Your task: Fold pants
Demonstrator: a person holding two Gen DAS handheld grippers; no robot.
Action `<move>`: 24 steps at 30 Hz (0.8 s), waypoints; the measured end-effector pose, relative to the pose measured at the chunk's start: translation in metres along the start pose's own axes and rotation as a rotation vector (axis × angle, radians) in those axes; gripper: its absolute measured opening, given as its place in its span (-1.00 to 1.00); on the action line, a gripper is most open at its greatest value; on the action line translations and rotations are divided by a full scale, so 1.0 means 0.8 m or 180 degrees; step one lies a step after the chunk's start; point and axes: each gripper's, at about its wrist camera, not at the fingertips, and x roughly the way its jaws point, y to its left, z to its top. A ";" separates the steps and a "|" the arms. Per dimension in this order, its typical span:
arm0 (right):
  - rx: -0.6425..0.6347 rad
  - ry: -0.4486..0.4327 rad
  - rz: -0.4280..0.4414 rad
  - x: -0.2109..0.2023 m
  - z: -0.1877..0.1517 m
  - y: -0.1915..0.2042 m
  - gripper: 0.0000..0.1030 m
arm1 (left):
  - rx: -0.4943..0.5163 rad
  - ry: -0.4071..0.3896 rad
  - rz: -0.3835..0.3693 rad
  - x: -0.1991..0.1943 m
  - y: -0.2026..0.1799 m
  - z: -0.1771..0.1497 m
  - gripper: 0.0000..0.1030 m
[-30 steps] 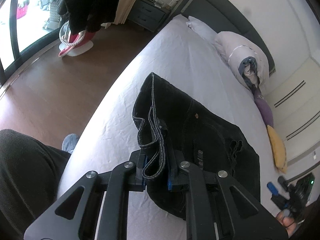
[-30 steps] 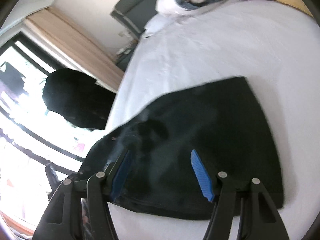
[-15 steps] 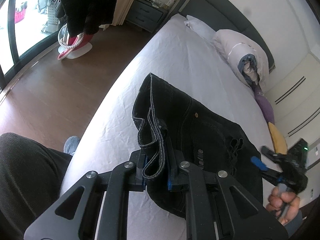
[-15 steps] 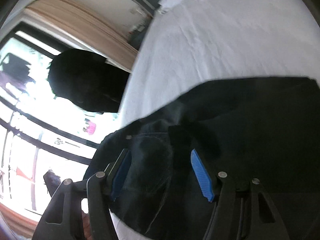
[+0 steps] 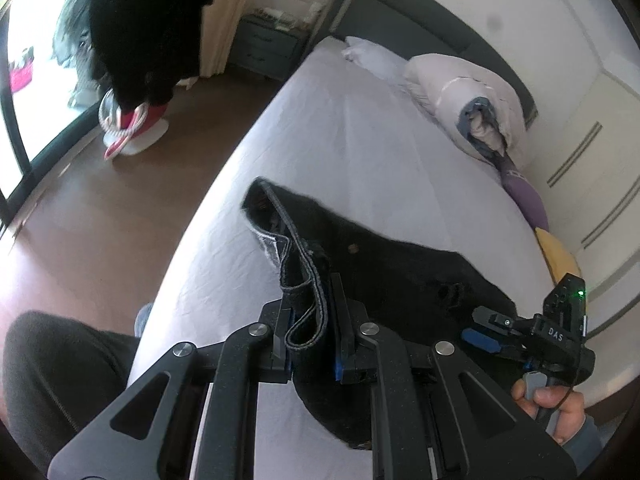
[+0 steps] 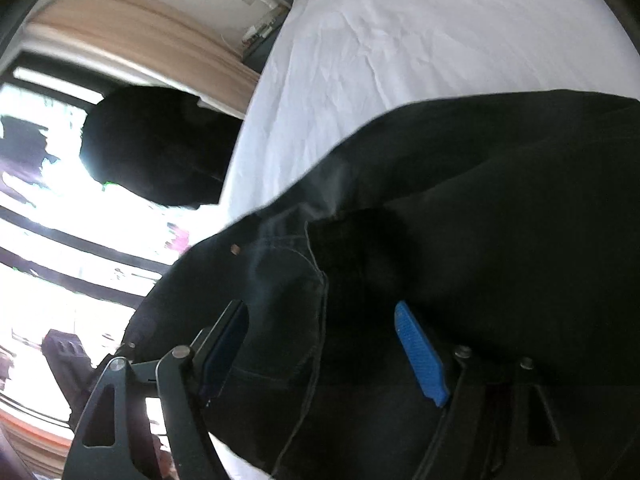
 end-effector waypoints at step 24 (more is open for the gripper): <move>0.0014 0.0353 0.0477 -0.100 0.018 -0.048 0.68 | 0.2594 0.0321 -0.0499 0.072 -0.331 -0.171 -0.78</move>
